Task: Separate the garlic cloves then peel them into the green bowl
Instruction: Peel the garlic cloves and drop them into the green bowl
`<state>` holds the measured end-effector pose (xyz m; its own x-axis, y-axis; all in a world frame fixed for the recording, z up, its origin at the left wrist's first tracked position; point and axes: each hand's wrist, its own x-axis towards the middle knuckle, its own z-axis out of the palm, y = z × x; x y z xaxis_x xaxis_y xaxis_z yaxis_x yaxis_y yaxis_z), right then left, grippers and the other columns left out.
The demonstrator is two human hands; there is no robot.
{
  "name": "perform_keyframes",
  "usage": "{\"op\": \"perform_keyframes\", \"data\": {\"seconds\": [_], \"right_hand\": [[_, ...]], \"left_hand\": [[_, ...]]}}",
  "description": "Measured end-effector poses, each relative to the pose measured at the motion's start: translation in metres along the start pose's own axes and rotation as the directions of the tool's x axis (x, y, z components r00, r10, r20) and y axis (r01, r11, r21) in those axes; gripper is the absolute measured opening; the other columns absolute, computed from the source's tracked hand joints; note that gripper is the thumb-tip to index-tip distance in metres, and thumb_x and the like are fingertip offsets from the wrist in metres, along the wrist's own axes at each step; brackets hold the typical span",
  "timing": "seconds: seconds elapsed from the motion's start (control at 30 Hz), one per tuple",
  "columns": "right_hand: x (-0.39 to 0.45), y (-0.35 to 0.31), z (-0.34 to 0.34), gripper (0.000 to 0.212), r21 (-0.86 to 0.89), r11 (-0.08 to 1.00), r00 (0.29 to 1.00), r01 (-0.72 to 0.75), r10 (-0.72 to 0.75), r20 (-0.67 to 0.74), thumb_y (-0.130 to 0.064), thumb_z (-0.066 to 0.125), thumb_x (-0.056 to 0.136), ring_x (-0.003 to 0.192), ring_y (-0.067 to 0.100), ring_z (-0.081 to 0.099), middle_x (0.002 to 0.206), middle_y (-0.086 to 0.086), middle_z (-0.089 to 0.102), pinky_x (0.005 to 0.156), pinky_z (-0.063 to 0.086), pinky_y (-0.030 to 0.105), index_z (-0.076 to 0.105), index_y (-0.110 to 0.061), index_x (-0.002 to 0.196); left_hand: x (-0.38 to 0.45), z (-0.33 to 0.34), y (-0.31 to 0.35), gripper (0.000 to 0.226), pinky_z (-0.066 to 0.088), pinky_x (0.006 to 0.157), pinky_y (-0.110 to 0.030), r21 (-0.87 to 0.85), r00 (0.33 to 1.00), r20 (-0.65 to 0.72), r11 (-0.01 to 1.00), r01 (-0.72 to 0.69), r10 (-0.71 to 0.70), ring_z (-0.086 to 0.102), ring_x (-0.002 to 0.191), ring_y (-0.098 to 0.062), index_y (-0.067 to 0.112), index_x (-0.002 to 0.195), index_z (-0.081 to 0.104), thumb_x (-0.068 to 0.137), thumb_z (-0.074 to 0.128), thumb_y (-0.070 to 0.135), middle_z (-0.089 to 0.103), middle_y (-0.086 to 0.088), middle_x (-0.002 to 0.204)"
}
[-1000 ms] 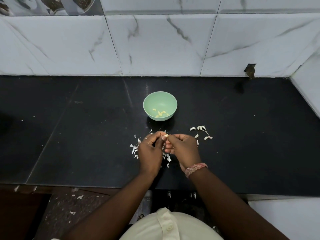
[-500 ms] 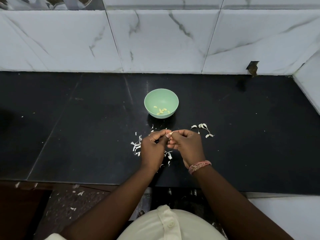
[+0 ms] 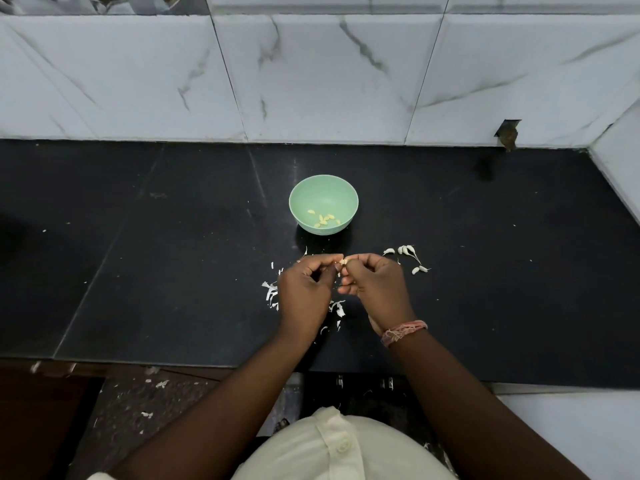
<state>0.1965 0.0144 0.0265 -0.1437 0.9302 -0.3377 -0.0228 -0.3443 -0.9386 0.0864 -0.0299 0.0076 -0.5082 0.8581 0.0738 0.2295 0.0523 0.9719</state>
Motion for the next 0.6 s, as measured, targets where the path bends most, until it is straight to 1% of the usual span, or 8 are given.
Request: {"op": "perform_keyframes", "data": {"seconds": [0.07,0.13,0.23,0.3,0.4,0.47,0.53,0.6], "right_hand": [[0.0,0.0,-0.0014,0.015,0.021,1.0,1.0,-0.016,0.016,0.01,0.001,0.058,0.093,0.057,0.012,0.06,0.069,0.01,0.067,0.058,0.056,0.028,0.071,0.002,0.088],[-0.0009,0.0005,-0.0018,0.014,0.047,0.998,0.999,-0.038,0.037,0.033,0.001,0.057,0.094,0.058,0.013,0.061,0.07,0.012,0.066,0.057,0.056,0.027,0.07,0.007,0.092],[-0.0031,0.0008,-0.0012,0.013,0.079,0.995,0.996,-0.055,0.049,0.076,0.001,0.057,0.095,0.062,0.019,0.063,0.068,0.01,0.065,0.057,0.056,0.027,0.069,0.004,0.09],[-0.0043,0.0015,-0.0005,0.014,0.1,0.992,0.994,-0.071,0.061,0.094,0.001,0.057,0.096,0.062,0.017,0.063,0.068,0.009,0.065,0.057,0.055,0.028,0.068,0.003,0.088],[-0.0048,0.0038,-0.001,0.014,0.131,0.987,0.994,-0.095,0.086,0.067,0.001,0.057,0.096,0.059,0.013,0.059,0.068,0.007,0.063,0.058,0.056,0.029,0.067,0.002,0.087],[-0.005,0.0059,-0.0031,0.014,0.124,0.988,0.995,-0.096,0.094,0.021,0.0,0.057,0.097,0.058,0.012,0.058,0.07,0.007,0.063,0.06,0.058,0.031,0.066,0.0,0.086],[-0.0048,0.0082,-0.006,0.012,0.09,0.993,0.996,-0.079,0.082,-0.031,-0.001,0.057,0.097,0.058,0.011,0.06,0.073,0.008,0.064,0.062,0.059,0.031,0.066,0.0,0.089],[-0.0037,0.0096,-0.0089,0.011,0.047,0.998,0.998,-0.036,0.038,-0.058,0.001,0.057,0.097,0.062,0.013,0.064,0.077,0.01,0.066,0.063,0.061,0.028,0.067,0.003,0.094]], "left_hand": [[-0.0006,-0.001,-0.0033,0.02,0.059,0.083,-0.03,-0.061,0.996,0.059,0.996,0.066,-0.062,0.074,0.09,-0.012,0.017,0.107,0.079,0.091,0.072,0.007,0.078,0.005,0.093],[-0.0006,-0.0029,-0.0044,0.02,0.06,0.086,-0.037,-0.165,0.985,0.118,0.976,0.144,-0.125,0.074,0.092,-0.022,0.012,0.11,0.077,0.091,0.072,0.008,0.078,-0.003,0.094],[0.0017,-0.0035,-0.0086,0.016,0.06,0.088,-0.043,-0.295,0.975,0.125,0.932,0.212,-0.183,0.074,0.093,-0.028,0.007,0.107,0.076,0.092,0.07,0.004,0.077,-0.012,0.097],[0.0015,-0.0028,-0.0084,0.016,0.06,0.083,-0.036,-0.407,0.96,0.144,0.87,0.278,-0.24,0.072,0.085,-0.024,0.004,0.106,0.075,0.092,0.068,0.002,0.076,-0.016,0.094],[-0.0002,-0.0022,-0.0042,0.014,0.057,0.072,-0.022,-0.6,0.918,0.19,0.699,0.389,-0.347,0.067,0.074,-0.015,0.002,0.102,0.073,0.095,0.061,-0.002,0.073,-0.011,0.082],[-0.0009,-0.0032,-0.0029,0.015,0.058,0.071,-0.02,-0.683,0.892,0.212,0.592,0.428,-0.4,0.068,0.074,-0.013,0.003,0.1,0.072,0.096,0.058,-0.003,0.073,-0.008,0.081],[-0.0018,-0.0045,-0.0033,0.015,0.059,0.071,-0.021,-0.714,0.878,0.221,0.543,0.441,-0.424,0.069,0.076,-0.012,0.003,0.1,0.071,0.097,0.058,-0.002,0.073,-0.007,0.082],[-0.0027,-0.0055,-0.004,0.014,0.059,0.071,-0.022,-0.721,0.872,0.216,0.531,0.446,-0.439,0.07,0.076,-0.012,0.004,0.1,0.071,0.097,0.058,-0.001,0.073,-0.007,0.083]]}}
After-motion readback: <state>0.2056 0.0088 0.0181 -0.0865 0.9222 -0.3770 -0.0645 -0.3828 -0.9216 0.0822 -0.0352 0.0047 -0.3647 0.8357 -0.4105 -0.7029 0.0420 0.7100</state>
